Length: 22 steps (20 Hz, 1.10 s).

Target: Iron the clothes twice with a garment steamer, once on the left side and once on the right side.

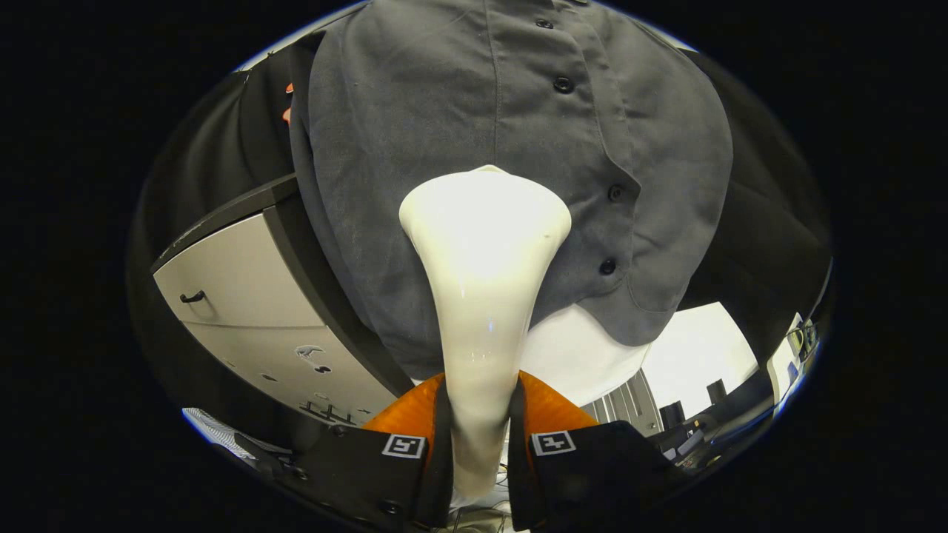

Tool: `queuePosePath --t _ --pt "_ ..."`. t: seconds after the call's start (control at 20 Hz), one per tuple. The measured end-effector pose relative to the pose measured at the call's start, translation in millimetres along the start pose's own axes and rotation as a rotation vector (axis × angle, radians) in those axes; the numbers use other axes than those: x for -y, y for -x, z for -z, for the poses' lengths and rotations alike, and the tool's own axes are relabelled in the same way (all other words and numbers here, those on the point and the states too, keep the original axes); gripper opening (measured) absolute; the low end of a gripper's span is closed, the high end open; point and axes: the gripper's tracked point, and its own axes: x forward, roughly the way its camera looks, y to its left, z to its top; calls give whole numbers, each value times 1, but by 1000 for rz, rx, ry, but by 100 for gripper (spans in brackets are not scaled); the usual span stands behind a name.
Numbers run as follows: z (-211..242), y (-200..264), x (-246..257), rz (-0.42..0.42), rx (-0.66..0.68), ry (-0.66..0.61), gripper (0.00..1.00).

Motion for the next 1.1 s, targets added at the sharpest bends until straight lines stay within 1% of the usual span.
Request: queuePosePath --t 0.2,0.4,0.65,1.1 --pt "4 16 3 3 1 -1 38" --pt "-9 41 6 -3 32 -9 38" --pt "-41 75 13 -5 82 -15 38" --pt "-121 130 38 7 198 -4 38"
